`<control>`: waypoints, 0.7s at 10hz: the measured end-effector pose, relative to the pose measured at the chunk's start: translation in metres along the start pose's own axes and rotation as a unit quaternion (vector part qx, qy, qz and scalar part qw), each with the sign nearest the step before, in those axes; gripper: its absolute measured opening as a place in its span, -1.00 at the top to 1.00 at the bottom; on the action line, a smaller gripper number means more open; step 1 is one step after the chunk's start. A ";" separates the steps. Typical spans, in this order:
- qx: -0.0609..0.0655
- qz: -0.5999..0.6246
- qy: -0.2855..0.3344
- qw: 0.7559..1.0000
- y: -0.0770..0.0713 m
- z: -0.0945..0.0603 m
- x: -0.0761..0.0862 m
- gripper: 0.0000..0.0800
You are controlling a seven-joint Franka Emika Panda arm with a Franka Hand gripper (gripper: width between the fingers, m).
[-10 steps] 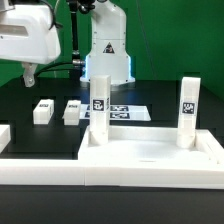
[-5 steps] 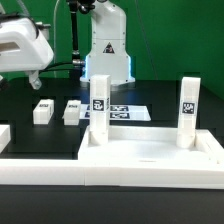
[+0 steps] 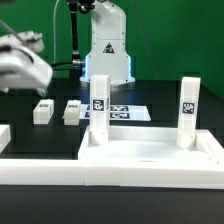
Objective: Assemble desk
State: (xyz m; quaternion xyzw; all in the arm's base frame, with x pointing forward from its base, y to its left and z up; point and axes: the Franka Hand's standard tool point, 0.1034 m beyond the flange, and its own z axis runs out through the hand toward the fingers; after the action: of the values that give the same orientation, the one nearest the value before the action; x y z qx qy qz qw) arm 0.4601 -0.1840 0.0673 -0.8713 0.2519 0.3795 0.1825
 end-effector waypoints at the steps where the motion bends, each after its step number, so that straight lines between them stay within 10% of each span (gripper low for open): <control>1: -0.004 0.014 -0.044 0.999 -0.004 0.012 -0.009 -0.62; 7: -0.023 0.020 -0.026 0.999 -0.012 0.026 -0.002 -0.62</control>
Offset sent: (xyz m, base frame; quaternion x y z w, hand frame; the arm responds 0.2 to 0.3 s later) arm 0.0000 0.0000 0.0000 0.0000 0.0000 0.0000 1.0000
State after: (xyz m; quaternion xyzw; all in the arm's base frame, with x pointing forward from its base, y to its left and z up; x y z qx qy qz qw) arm 0.4506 -0.1601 0.0536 -0.8601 0.2552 0.4112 0.1612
